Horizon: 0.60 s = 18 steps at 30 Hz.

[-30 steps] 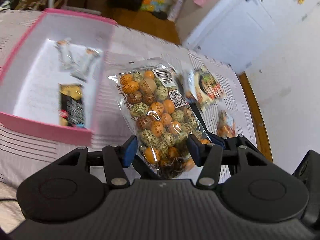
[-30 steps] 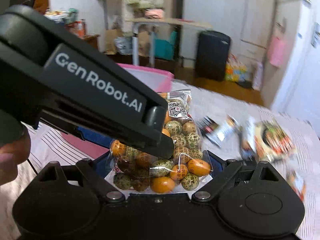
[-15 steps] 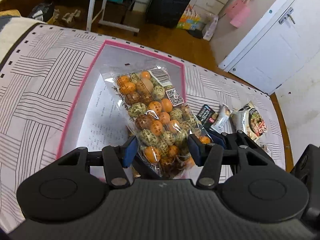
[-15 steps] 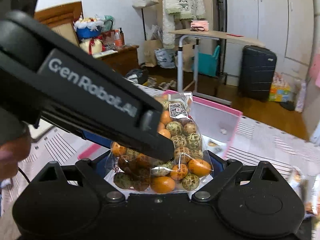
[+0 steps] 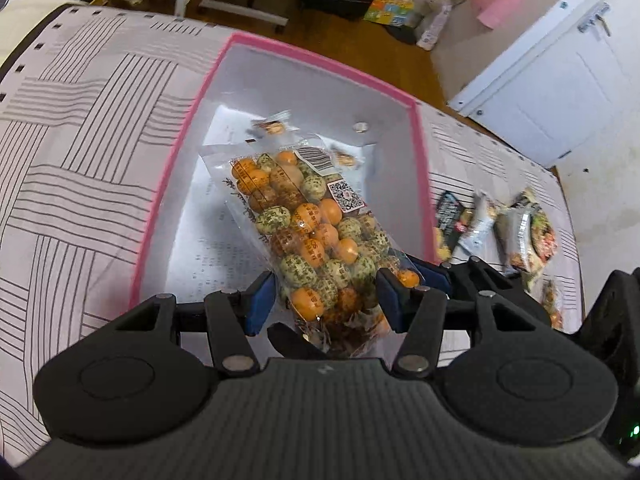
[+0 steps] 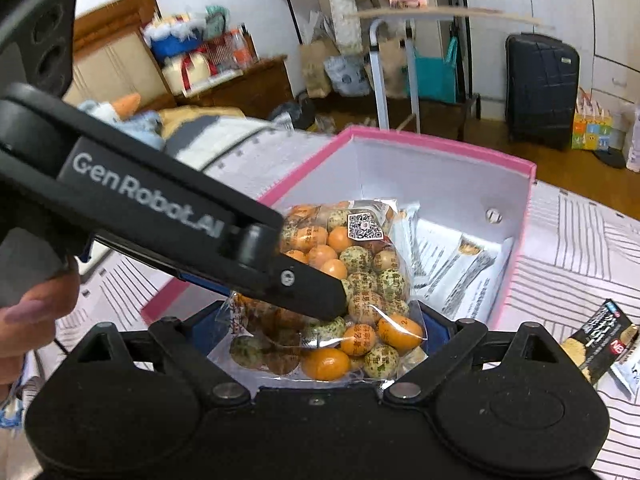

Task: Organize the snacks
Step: 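Open the right tool to drop the peanut bag into the pink box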

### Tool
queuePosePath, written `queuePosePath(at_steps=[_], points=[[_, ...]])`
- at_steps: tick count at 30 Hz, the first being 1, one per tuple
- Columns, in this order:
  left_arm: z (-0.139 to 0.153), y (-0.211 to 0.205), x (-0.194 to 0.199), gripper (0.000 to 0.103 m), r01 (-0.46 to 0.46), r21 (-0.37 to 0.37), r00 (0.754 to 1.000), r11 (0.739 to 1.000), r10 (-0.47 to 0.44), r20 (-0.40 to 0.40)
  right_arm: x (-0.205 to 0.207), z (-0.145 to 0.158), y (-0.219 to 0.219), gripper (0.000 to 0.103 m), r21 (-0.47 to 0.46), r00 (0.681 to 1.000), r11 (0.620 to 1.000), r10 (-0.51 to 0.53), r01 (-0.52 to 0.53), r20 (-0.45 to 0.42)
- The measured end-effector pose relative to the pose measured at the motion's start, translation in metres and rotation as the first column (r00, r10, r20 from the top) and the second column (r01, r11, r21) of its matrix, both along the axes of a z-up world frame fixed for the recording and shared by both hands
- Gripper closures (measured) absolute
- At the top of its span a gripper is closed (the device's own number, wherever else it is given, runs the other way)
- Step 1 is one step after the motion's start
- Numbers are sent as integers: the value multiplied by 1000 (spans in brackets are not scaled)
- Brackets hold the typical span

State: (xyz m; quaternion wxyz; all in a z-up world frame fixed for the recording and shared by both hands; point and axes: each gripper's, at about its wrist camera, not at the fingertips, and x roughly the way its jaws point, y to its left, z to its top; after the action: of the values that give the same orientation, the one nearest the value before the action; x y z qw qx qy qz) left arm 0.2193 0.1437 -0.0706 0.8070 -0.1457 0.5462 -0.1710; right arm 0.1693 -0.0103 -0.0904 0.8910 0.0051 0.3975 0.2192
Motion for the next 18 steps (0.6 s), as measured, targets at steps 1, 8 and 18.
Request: queuePosePath(at_steps=[1,8,18], points=[[-5,4,4,50,-7,1,1000,1000,7,-14,4,-3,8,6,-28,1000,1000,5,-6,-8],[-29,22,16,51,-55,-11,996,998,54,-72,25,-15,32,5,-109,999,993,35,-39,-39],[5,18,-12,50,-34,-10,997,999,35,64,-29,29,5,6,-134,995,991,21,-8,98]])
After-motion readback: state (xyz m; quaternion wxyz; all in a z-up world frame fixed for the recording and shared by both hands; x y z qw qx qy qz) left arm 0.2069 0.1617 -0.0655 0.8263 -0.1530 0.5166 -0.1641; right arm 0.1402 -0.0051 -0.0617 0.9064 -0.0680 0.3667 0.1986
